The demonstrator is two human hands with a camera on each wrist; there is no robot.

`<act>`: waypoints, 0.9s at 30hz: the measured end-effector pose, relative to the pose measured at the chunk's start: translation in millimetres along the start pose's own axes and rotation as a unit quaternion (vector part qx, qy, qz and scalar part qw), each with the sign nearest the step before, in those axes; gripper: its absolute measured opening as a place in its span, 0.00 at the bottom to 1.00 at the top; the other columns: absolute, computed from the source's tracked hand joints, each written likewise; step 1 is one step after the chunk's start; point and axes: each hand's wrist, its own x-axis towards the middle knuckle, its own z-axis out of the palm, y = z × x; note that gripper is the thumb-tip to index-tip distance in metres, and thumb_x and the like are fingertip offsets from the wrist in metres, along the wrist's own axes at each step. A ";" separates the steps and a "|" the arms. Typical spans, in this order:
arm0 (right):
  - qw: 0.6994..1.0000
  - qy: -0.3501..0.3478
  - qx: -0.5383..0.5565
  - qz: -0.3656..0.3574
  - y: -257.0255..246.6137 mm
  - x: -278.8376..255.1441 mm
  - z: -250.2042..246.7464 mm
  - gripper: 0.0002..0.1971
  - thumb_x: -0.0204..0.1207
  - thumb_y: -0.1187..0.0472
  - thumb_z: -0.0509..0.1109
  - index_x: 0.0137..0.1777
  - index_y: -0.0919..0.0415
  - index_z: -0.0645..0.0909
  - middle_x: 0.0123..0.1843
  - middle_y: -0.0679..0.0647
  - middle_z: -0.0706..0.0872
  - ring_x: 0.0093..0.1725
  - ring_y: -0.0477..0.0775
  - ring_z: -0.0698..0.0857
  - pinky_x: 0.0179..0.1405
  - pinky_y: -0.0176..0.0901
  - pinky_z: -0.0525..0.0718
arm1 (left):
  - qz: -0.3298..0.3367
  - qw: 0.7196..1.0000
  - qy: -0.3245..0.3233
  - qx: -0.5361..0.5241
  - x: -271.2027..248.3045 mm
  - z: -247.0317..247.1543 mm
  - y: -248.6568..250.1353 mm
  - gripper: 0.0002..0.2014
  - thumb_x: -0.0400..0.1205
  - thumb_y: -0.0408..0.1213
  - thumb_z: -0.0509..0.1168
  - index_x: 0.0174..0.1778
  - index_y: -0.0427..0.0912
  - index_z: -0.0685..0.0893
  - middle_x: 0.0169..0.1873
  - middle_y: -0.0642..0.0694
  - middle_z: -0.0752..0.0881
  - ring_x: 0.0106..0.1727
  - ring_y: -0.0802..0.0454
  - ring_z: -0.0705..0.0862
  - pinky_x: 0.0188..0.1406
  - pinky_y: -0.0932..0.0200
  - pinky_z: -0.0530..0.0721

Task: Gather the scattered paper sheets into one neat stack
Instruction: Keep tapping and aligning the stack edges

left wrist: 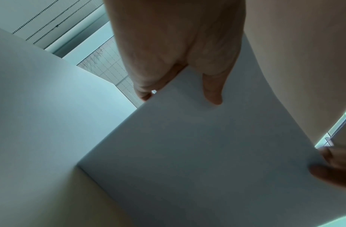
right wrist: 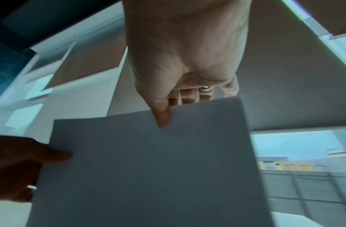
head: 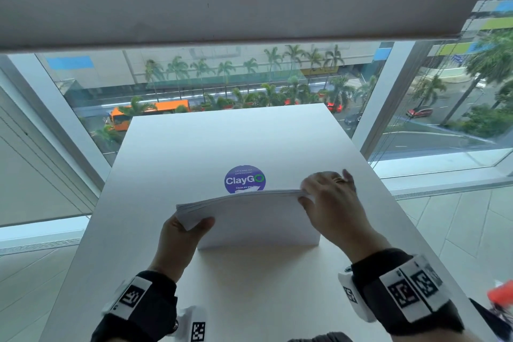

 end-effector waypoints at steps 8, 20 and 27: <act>0.974 -0.158 -0.049 -0.156 -64.9 34.9 4.7 0.12 0.75 0.68 0.59 0.55 0.61 0.78 0.50 0.62 0.87 0.55 0.63 0.81 0.40 0.44 0.67 | 0.000 0.999 -0.024 -0.027 2.1 5.4 2.3 0.09 0.74 0.19 0.68 0.37 0.38 0.83 0.24 0.56 0.87 0.28 0.69 0.82 0.31 0.77 0.79; 0.975 -0.076 0.206 0.038 -27.6 50.7 -32.4 0.12 0.73 0.64 0.68 0.29 0.59 0.72 0.26 0.56 0.75 0.36 0.59 0.73 0.31 0.45 0.65 | -0.029 0.993 0.071 -0.087 7.7 -16.8 7.4 0.55 0.54 0.52 0.78 0.78 0.53 0.58 0.71 0.47 0.72 0.73 0.52 0.70 0.69 0.53 0.69; 0.800 -0.018 0.582 0.144 -1.7 26.4 -7.4 0.12 0.71 0.76 0.69 0.39 0.57 0.85 0.39 0.52 0.89 0.41 0.51 0.84 0.45 0.45 0.80 | 0.033 0.966 -0.085 -0.241 14.0 0.2 51.9 0.20 0.52 0.46 0.84 0.37 0.44 0.92 0.35 0.48 0.93 0.36 0.55 0.90 0.35 0.64 0.87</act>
